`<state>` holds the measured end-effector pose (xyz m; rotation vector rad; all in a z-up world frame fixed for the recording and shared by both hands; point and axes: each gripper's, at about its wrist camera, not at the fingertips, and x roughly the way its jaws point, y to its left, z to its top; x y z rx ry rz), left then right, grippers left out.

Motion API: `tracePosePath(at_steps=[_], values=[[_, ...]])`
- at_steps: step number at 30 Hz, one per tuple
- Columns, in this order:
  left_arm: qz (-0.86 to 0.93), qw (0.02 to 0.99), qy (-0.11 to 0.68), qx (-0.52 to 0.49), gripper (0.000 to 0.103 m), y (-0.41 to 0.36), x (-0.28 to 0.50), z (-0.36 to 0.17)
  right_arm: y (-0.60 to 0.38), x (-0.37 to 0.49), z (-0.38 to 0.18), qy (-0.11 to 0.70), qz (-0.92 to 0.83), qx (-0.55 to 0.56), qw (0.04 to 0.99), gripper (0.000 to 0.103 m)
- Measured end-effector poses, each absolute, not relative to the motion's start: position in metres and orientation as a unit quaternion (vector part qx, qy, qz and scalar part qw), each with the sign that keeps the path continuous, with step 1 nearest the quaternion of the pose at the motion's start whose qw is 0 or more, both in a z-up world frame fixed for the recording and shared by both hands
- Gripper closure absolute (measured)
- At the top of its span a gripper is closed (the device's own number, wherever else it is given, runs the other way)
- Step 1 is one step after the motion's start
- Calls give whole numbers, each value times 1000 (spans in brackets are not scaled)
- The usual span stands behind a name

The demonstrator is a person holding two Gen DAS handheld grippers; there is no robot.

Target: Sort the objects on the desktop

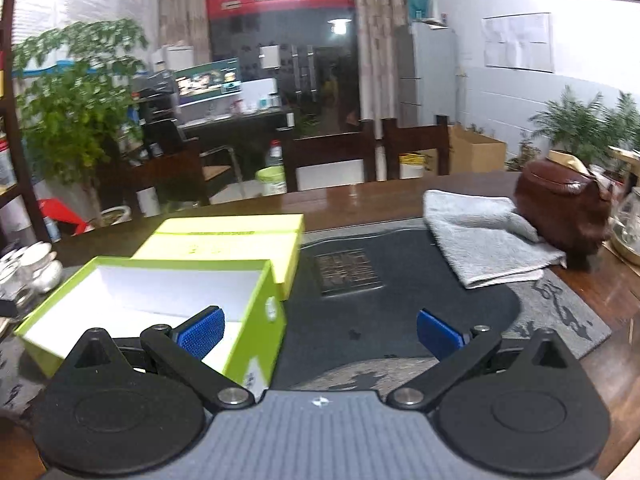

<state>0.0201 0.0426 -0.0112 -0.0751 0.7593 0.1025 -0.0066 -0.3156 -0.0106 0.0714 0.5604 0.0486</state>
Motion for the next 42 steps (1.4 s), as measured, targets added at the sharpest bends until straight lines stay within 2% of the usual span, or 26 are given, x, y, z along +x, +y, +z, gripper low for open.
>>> tracePosePath(at_steps=[10, 28, 42], values=[[23, 922, 385, -27, 0, 23, 3, -13, -289, -27, 1, 286, 91, 32, 953, 0], [3, 919, 395, -15, 0, 2, -5, -10, -253, -40, -2, 335, 72, -23, 939, 0], [-8, 914, 405, -18, 0, -6, -9, -11, -248, -46, -7, 348, 70, -24, 935, 0]])
